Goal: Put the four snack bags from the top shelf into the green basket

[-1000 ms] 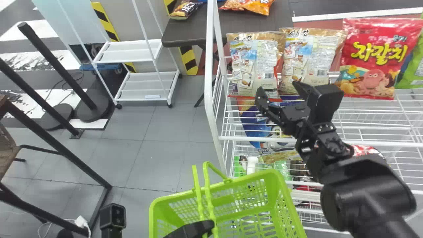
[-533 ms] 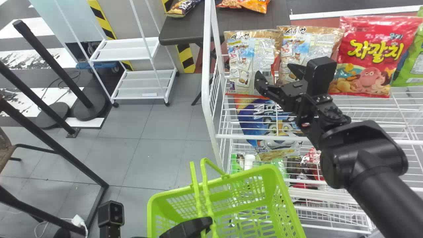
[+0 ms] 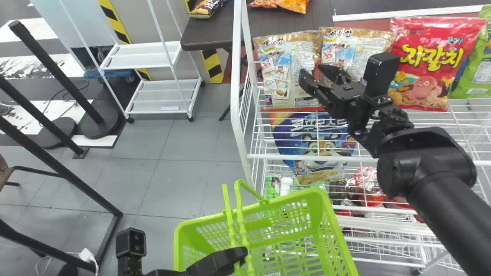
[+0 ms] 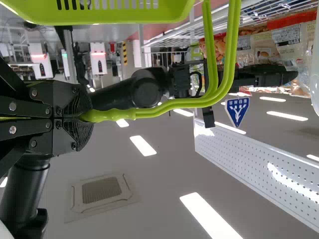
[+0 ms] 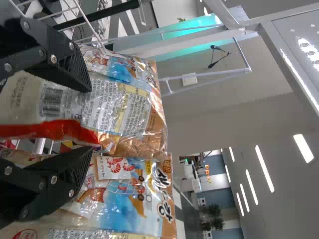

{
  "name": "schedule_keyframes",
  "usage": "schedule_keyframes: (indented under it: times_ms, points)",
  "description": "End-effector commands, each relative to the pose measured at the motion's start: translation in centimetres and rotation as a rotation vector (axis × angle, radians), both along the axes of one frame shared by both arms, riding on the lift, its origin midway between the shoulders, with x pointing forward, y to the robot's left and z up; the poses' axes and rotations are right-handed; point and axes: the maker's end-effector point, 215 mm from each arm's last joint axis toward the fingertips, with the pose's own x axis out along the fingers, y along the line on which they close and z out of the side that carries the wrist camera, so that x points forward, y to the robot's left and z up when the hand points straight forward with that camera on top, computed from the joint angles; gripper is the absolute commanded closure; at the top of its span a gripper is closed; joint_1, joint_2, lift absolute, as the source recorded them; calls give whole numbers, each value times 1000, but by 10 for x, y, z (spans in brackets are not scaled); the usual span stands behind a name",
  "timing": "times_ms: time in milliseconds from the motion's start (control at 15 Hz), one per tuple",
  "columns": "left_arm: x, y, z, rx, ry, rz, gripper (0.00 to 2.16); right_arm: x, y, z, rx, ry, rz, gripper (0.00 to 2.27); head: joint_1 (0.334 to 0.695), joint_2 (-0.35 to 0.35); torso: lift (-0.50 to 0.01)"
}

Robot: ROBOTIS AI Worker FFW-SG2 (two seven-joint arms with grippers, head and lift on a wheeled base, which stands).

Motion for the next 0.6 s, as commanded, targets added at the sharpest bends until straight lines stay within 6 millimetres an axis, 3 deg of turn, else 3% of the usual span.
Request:
schedule_keyframes:
  times_ms: [0, 133, 200, 533]
  points:
    - [1, -1, 2, -12, -6, -5, 2145, 5, -1, 1, -4, 9, 5, 1609, 695, 177, 0]
    - [1, -1, 3, -11, -8, -7, 2145, 7, 0, 2, -7, 17, 14, 2132, 695, 175, 0]
    - [1, -1, 3, -11, -8, -7, 2145, 7, 2, 3, -9, 16, 19, 2219, 695, 174, 0]
    - [0, 1, 2, -11, -5, -9, 2145, -7, 20, 23, 5, -39, 81, 2246, 695, 184, 0]
